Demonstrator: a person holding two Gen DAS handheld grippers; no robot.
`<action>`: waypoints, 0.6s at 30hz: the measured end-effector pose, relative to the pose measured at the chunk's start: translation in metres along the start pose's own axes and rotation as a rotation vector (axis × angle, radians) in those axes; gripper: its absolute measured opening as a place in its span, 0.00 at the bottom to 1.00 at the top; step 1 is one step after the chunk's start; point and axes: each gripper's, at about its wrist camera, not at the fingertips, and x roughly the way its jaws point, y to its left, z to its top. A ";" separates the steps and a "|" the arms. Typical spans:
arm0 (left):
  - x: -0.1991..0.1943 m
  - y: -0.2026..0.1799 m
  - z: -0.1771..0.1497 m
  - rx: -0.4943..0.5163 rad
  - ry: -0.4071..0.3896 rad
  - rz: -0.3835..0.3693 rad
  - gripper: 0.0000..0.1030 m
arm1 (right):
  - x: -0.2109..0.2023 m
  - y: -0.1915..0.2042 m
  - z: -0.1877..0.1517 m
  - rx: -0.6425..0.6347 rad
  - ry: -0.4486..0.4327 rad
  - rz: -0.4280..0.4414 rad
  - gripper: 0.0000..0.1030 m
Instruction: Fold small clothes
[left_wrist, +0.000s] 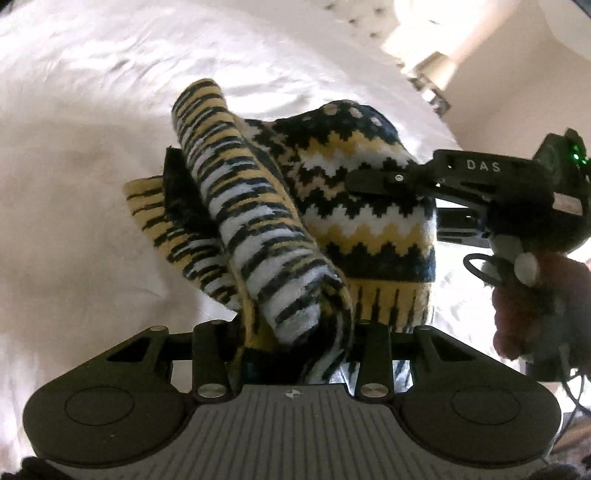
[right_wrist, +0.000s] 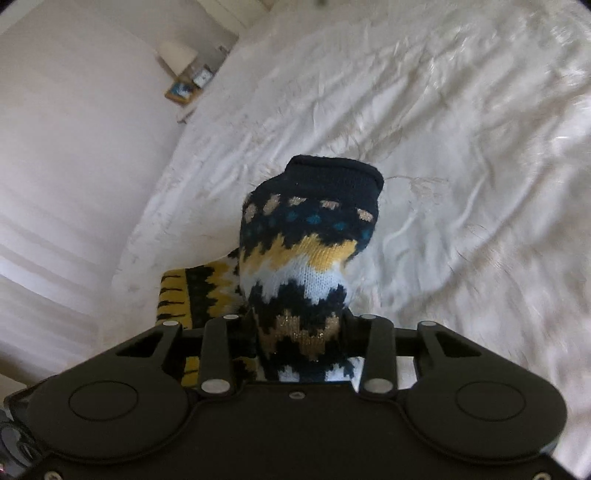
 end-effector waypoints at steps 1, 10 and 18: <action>-0.008 -0.008 -0.006 0.009 -0.001 -0.007 0.38 | -0.014 0.002 -0.008 0.012 -0.004 0.004 0.46; -0.026 -0.034 -0.099 0.008 0.079 0.104 0.48 | -0.057 -0.009 -0.076 -0.018 0.023 -0.046 0.65; -0.064 -0.034 -0.141 -0.027 -0.028 0.322 0.53 | -0.068 -0.031 -0.106 -0.114 -0.012 -0.275 0.87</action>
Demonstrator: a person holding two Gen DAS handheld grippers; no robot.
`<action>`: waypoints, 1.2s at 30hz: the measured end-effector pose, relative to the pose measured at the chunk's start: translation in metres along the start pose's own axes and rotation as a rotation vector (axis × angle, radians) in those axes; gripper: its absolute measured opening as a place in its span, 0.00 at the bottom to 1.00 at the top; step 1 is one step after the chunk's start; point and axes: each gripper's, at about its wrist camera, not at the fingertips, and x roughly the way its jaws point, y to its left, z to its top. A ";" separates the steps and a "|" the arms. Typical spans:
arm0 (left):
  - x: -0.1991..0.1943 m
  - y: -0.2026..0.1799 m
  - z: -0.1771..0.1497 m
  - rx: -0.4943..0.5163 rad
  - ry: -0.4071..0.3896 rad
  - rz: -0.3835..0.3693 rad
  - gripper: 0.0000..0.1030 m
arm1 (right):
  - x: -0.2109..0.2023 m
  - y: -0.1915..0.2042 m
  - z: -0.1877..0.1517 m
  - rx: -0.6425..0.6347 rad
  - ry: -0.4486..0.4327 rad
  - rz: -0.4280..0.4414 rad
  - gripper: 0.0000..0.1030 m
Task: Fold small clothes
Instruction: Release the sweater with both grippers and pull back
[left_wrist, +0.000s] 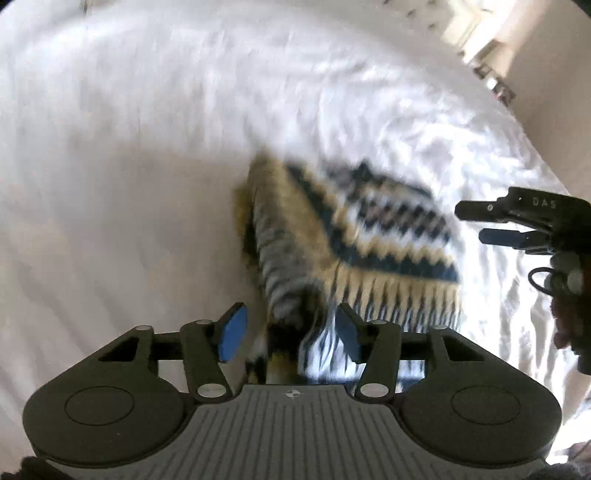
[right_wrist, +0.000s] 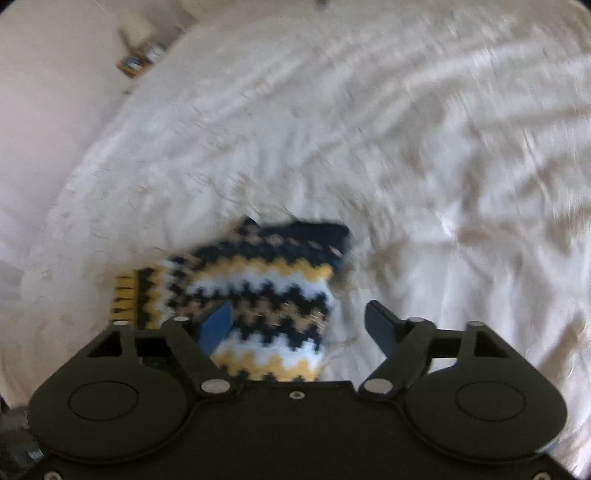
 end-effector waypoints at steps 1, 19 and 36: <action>-0.003 -0.010 0.010 0.022 -0.026 0.012 0.58 | -0.005 0.004 0.001 -0.038 -0.022 0.001 0.92; 0.039 -0.033 0.063 0.015 0.004 0.150 0.69 | 0.010 0.016 0.010 -0.197 0.016 -0.076 0.99; -0.036 -0.080 0.023 -0.061 -0.091 0.154 0.84 | -0.055 0.054 -0.028 -0.289 -0.041 0.049 0.99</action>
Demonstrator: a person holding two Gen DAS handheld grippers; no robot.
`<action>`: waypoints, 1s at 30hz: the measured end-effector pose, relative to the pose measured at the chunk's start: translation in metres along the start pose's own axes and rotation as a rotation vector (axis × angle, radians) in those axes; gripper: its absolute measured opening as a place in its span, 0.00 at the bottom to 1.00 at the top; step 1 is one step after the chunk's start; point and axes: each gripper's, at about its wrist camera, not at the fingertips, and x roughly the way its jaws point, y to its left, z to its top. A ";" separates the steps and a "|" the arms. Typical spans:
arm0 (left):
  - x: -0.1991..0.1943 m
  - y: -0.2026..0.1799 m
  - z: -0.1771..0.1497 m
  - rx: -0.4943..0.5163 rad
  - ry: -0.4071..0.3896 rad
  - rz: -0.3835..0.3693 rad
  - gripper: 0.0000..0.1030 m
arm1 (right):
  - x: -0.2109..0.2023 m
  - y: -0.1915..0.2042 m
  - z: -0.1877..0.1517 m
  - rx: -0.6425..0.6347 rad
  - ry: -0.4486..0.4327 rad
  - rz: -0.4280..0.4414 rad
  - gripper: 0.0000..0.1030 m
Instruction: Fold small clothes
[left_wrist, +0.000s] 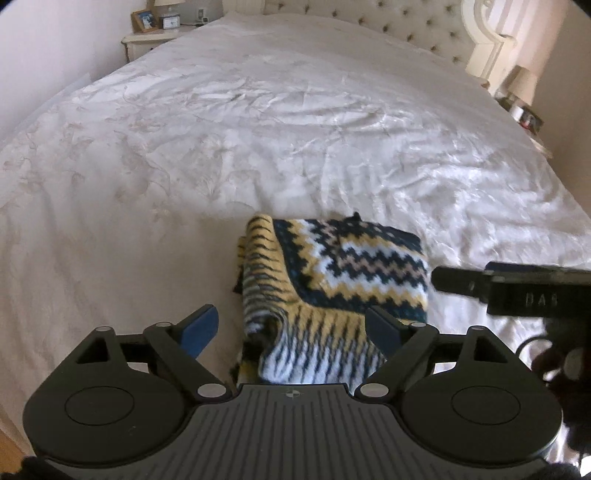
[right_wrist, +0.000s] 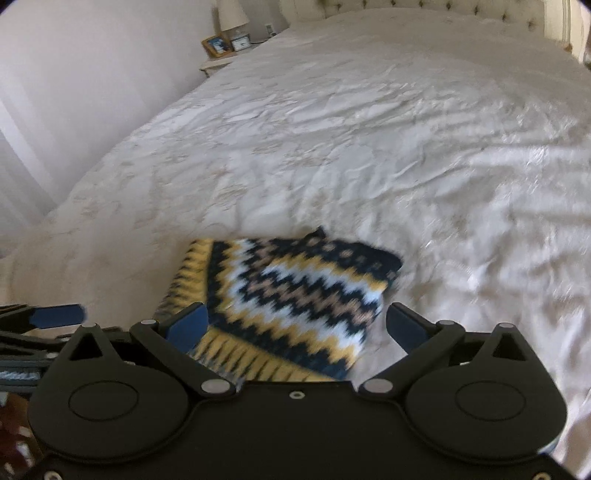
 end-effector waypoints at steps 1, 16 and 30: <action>-0.002 -0.001 -0.002 0.000 0.000 -0.007 0.83 | -0.003 0.004 -0.004 -0.001 0.001 0.004 0.99; -0.066 0.009 -0.034 0.115 -0.060 0.133 0.83 | -0.058 0.066 -0.053 0.051 -0.069 -0.137 0.99; -0.106 0.054 -0.073 0.071 -0.029 0.123 0.83 | -0.103 0.130 -0.103 0.086 -0.104 -0.254 0.99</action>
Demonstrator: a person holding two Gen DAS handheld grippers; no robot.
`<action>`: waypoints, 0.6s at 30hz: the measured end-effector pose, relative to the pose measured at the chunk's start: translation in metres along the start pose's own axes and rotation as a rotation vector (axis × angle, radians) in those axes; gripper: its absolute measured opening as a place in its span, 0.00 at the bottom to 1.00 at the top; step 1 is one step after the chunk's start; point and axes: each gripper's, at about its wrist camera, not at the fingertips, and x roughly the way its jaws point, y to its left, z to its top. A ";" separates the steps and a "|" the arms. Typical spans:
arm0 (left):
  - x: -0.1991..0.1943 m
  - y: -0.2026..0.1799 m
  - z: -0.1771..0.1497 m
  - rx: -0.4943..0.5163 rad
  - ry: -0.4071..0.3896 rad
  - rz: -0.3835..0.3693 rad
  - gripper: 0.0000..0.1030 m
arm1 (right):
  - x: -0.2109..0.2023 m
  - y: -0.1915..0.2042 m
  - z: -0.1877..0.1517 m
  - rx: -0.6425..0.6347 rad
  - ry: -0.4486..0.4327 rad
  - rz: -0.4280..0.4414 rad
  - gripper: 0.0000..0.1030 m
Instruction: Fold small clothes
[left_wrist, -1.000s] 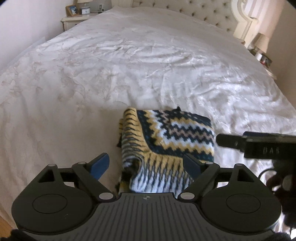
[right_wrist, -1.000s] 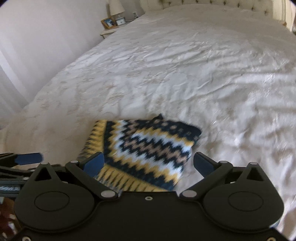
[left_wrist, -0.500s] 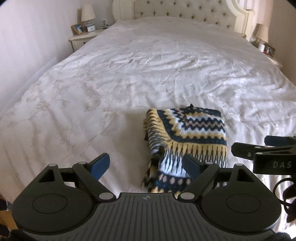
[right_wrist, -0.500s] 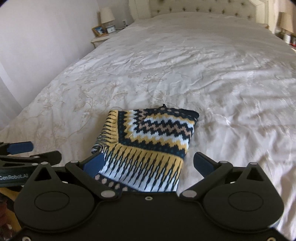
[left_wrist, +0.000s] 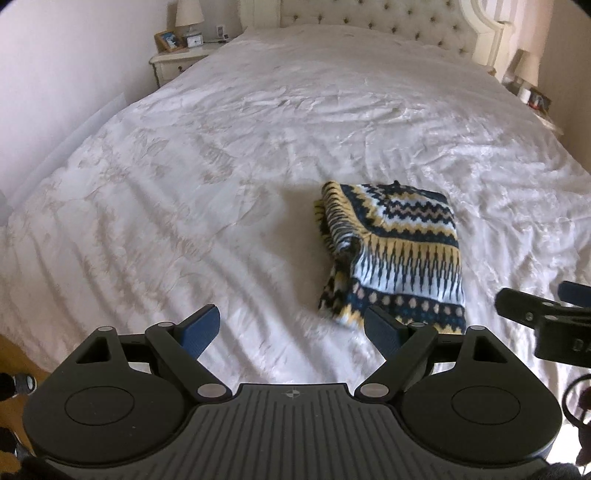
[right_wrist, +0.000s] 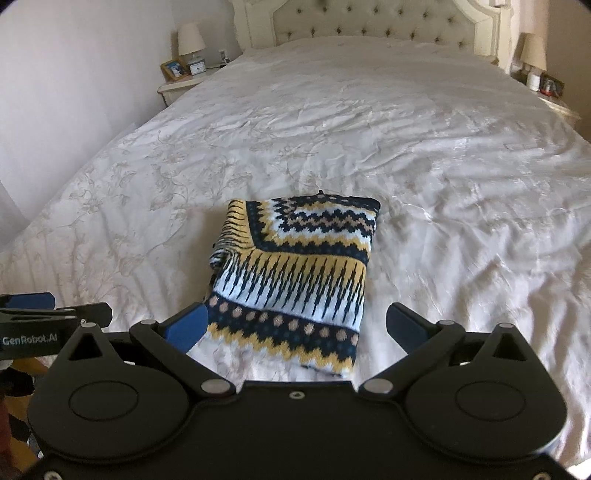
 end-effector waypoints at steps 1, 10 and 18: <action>-0.001 0.002 -0.002 -0.004 0.002 0.003 0.83 | -0.005 0.003 -0.002 -0.001 -0.003 -0.011 0.99; -0.006 0.005 -0.019 -0.001 0.037 0.039 0.83 | -0.029 0.016 -0.020 -0.001 -0.003 -0.027 0.99; -0.015 -0.004 -0.023 0.024 0.029 0.054 0.83 | -0.039 0.009 -0.024 0.015 -0.008 -0.045 0.99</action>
